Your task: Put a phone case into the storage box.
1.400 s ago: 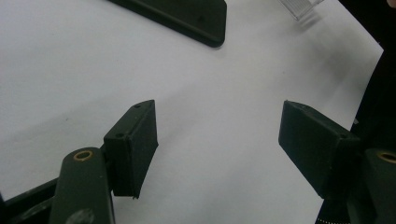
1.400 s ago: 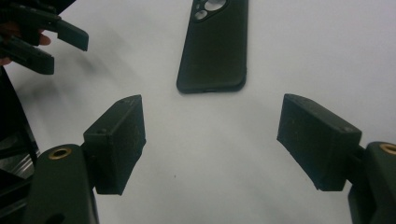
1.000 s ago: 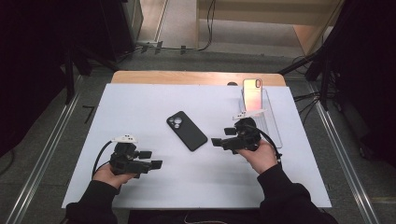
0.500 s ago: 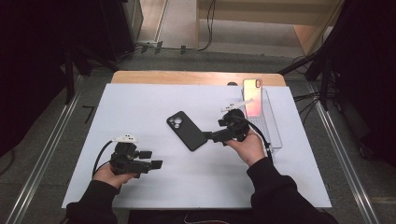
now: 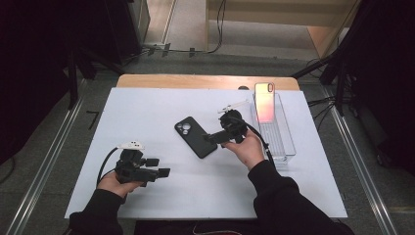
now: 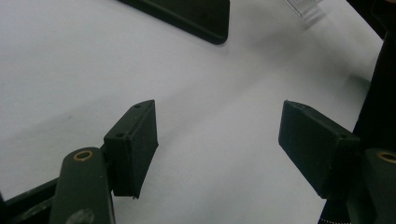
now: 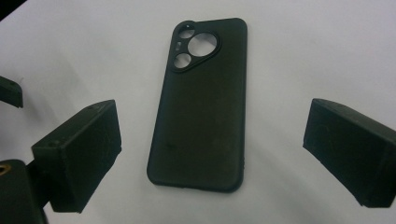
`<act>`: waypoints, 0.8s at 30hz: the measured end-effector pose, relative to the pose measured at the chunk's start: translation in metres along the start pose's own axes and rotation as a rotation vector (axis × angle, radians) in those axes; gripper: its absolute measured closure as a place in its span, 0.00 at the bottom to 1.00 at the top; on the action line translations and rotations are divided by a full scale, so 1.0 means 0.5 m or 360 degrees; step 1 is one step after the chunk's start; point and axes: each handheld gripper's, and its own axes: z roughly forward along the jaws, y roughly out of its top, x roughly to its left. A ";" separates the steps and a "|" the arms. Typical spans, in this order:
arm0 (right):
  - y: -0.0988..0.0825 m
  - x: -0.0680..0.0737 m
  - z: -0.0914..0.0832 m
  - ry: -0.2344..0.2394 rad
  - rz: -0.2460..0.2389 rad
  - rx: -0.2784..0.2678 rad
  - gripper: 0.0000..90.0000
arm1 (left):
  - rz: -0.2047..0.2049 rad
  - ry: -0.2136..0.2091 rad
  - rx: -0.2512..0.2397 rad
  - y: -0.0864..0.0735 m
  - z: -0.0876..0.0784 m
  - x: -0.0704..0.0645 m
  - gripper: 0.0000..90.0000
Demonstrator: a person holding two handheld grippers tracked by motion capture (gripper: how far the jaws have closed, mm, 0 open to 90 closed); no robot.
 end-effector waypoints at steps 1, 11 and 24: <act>0.003 0.002 0.005 0.0007 -0.0004 0.0008 0.03 | -0.0002 0.0001 -0.0002 0.000 0.000 0.001 0.31; 0.037 0.022 0.028 0.0008 -0.0030 0.0026 0.03 | -0.0008 0.0003 0.0004 0.000 0.000 0.003 0.31; 0.064 0.041 0.091 -0.0006 -0.0063 0.0076 0.04 | -0.0010 0.0000 0.0002 -0.001 0.000 0.004 0.31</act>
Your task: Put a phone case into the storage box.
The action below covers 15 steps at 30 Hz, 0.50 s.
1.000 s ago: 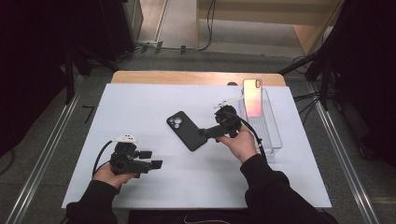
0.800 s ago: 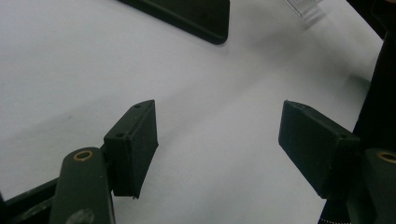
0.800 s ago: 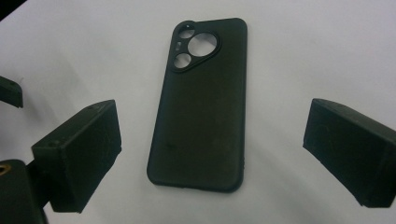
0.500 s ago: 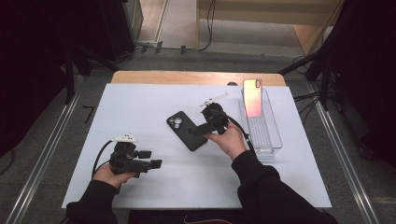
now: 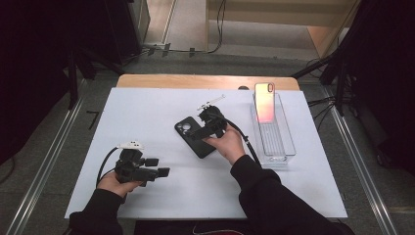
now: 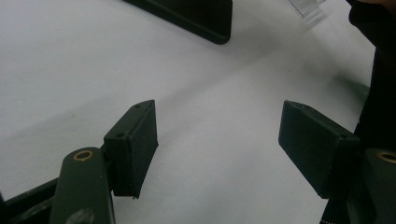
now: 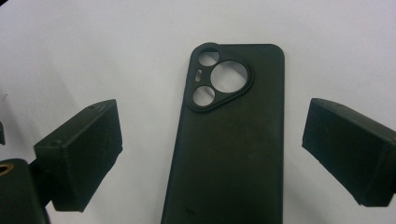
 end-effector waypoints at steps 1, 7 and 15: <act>0.002 0.000 0.004 -0.0003 0.0004 0.0009 0.04 | 0.0000 -0.0001 0.0000 0.000 0.000 0.000 0.31; 0.005 -0.004 0.019 -0.0031 0.0029 0.0002 0.04 | 0.0012 -0.0004 0.0001 0.000 0.002 -0.002 0.31; -0.001 -0.009 0.030 -0.0047 0.0027 0.0022 0.05 | 0.0012 -0.0002 0.0010 0.000 0.002 -0.002 0.31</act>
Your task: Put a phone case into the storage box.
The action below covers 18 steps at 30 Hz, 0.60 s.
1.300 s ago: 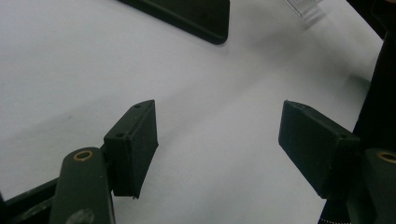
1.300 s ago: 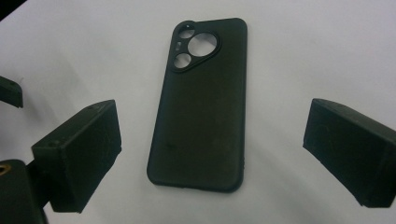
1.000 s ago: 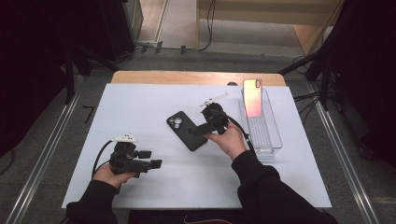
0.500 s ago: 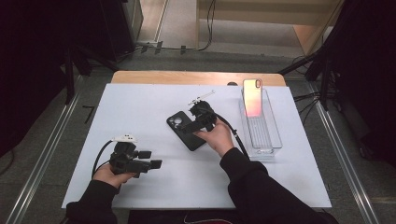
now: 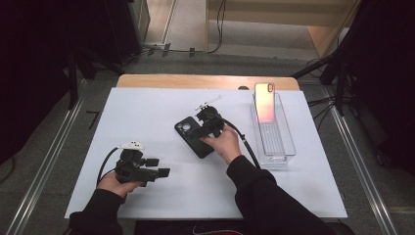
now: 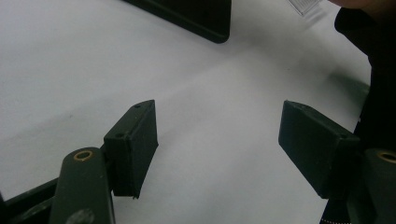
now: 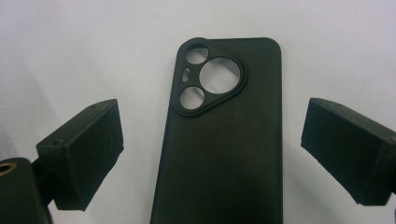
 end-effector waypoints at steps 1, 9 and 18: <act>-0.001 0.001 0.001 -0.0005 0.0003 0.0006 0.04 | 0.0002 0.0000 0.0000 0.000 0.000 0.000 0.31; -0.010 0.001 0.016 -0.0009 0.0006 0.0019 0.05 | 0.0000 0.0002 0.0001 0.000 0.000 0.000 0.31; -0.025 0.005 0.038 -0.0044 -0.0019 0.0058 0.04 | 0.0004 0.0000 0.0000 0.000 0.001 -0.001 0.31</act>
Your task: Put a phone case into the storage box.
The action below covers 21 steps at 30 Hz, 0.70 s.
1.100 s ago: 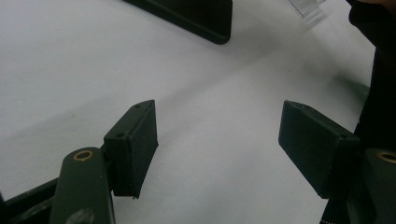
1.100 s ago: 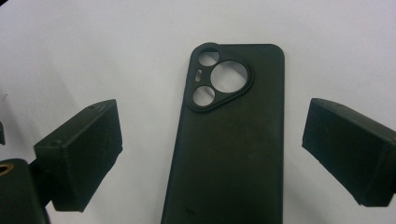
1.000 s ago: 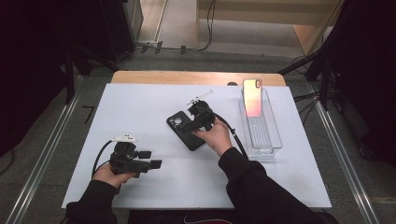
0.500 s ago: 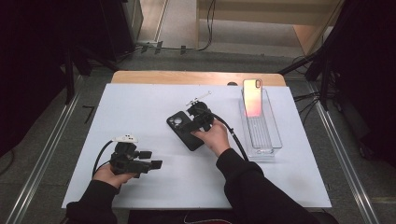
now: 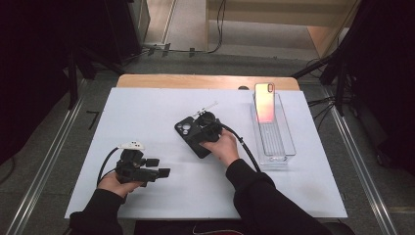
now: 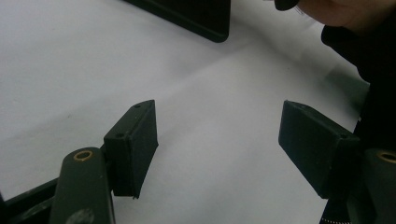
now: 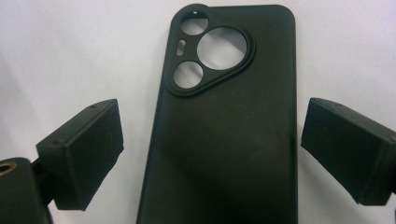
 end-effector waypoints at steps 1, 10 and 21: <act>-0.002 0.000 0.003 0.0003 -0.0003 -0.0001 0.05 | 0.0001 0.0000 0.0000 0.000 0.000 0.000 0.31; -0.020 -0.001 0.017 -0.0020 -0.0007 -0.0050 0.06 | -0.0003 -0.0002 0.0003 0.000 0.002 0.000 0.31; -0.028 0.025 0.026 -0.0205 -0.0143 -0.0041 0.10 | 0.0004 0.0000 0.0011 0.001 0.003 -0.002 0.31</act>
